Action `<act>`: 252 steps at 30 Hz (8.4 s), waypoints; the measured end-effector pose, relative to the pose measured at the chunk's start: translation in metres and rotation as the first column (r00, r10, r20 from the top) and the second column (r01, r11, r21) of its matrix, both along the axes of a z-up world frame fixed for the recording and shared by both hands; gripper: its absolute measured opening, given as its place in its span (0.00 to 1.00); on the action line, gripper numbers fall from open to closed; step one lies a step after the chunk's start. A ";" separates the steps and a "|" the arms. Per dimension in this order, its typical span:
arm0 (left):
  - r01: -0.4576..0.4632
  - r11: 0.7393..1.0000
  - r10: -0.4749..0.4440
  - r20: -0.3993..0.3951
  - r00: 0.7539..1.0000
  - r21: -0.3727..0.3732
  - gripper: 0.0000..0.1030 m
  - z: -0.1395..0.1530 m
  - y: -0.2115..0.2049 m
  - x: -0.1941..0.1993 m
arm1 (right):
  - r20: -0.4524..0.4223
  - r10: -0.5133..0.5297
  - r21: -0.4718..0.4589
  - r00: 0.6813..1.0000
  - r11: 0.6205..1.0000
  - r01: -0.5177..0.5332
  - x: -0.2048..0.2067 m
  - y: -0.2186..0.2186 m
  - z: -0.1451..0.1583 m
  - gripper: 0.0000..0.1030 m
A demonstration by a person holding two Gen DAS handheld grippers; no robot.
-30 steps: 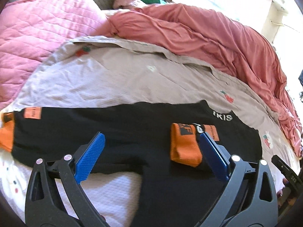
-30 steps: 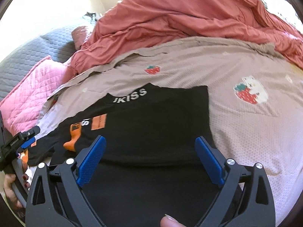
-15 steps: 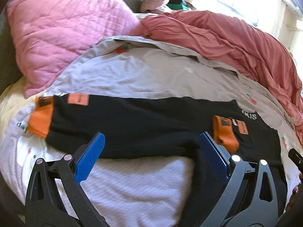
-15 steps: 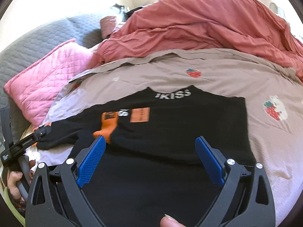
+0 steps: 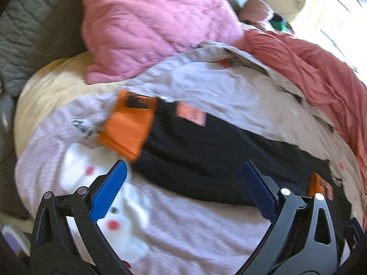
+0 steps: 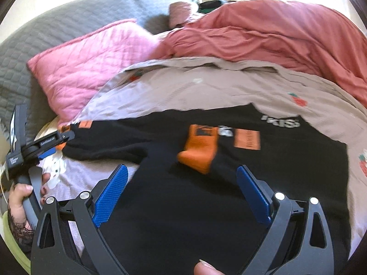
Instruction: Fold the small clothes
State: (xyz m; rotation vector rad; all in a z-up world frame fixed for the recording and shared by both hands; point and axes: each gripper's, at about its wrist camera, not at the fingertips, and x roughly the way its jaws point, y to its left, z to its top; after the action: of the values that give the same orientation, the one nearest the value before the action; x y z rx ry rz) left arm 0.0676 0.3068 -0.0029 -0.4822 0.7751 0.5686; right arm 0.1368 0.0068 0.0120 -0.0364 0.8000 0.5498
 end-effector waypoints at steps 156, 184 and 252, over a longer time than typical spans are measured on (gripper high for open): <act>0.651 0.759 -0.651 -0.017 0.759 -0.002 0.91 -0.038 -0.234 0.132 | -0.029 -0.472 -0.197 0.881 0.867 0.458 0.092 -0.221 -0.052 0.28; 0.745 0.668 -0.744 -0.040 0.667 0.002 0.91 -0.031 -0.270 0.110 | -0.160 -0.318 -0.094 0.934 0.947 0.307 0.056 -0.184 -0.063 0.38; 0.605 0.791 -0.607 -0.005 0.795 0.094 0.91 0.001 -0.217 -0.018 | -0.072 -0.354 0.000 0.933 0.935 0.355 -0.050 -0.227 -0.004 0.95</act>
State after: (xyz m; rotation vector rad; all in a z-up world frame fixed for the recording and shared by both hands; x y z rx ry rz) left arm 0.0501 0.0896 -0.0023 -0.1307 0.8225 -0.0098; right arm 0.0872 -0.2202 0.0078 0.1385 0.8490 0.2139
